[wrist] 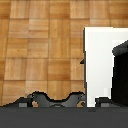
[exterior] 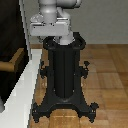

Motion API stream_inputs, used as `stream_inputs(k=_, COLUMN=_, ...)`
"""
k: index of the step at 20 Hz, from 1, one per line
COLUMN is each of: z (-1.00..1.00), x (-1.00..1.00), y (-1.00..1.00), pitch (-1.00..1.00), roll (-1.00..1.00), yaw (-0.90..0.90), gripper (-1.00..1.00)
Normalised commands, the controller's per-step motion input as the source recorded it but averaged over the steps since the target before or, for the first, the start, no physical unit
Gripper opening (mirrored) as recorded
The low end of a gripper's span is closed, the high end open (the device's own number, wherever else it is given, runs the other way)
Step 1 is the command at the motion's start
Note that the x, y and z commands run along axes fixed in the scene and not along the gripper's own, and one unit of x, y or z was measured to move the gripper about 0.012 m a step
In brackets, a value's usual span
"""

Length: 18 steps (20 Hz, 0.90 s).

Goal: Open the door by pressing down and pulling on the handle.

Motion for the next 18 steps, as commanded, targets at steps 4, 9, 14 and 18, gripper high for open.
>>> stream_inputs(k=4, z=0.00, x=0.00, y=-0.75, pitch=0.00, roll=0.00, yaw=0.00, gripper=1.00)
stream_inputs(k=9, z=0.00, x=0.00, y=-0.60, pitch=0.00, roll=0.00, yaw=0.00, gripper=1.00)
stream_inputs(k=14, z=0.00, x=0.00, y=-0.60, pitch=0.00, roll=0.00, yaw=0.00, gripper=1.00)
stream_inputs(k=18, z=0.00, x=0.00, y=-0.75, pitch=0.00, roll=0.00, yaw=-0.04, gripper=1.00)
